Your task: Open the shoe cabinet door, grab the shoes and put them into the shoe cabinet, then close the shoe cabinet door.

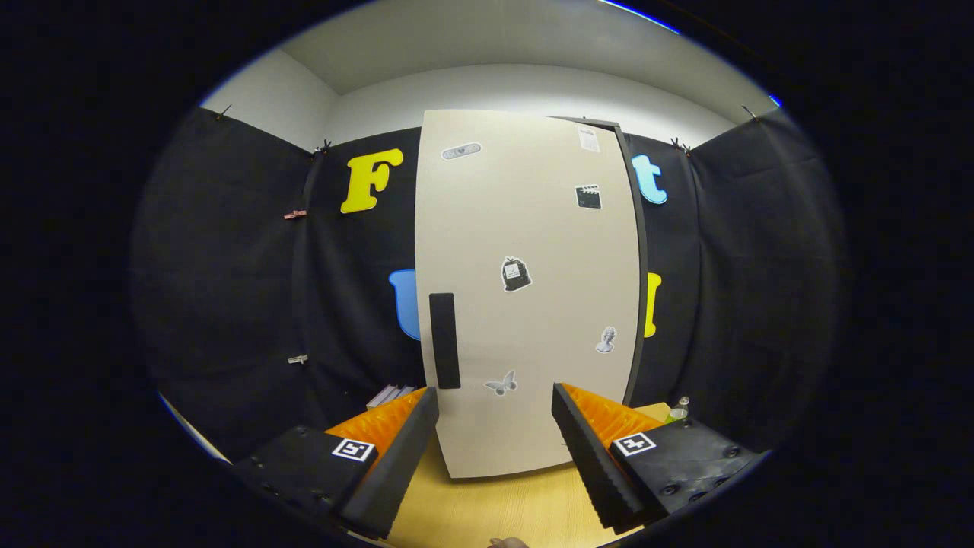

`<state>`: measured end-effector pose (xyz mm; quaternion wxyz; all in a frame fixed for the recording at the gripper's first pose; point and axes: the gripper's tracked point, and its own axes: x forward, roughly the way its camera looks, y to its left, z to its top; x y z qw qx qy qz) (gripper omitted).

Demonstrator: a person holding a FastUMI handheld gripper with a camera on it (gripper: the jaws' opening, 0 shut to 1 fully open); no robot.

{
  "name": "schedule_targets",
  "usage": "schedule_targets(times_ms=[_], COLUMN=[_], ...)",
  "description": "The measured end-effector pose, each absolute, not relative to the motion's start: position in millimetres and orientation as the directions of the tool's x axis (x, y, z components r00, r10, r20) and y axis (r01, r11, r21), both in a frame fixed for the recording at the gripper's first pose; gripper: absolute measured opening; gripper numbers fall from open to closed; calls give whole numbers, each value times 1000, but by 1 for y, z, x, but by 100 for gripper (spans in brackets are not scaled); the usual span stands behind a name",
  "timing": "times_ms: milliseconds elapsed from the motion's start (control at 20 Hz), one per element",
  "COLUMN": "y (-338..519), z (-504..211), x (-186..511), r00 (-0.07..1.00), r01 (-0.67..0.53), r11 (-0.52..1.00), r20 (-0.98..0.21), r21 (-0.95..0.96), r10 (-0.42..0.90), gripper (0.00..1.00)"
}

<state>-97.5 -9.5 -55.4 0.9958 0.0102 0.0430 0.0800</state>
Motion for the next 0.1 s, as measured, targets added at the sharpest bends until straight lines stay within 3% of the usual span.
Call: schedule_targets(times_ms=[100], y=[-9], z=[-55], x=[-97], r00=[984], r01=[-158], r11=[987], r20=[-84], r21=[28], r10=[160], gripper=[97])
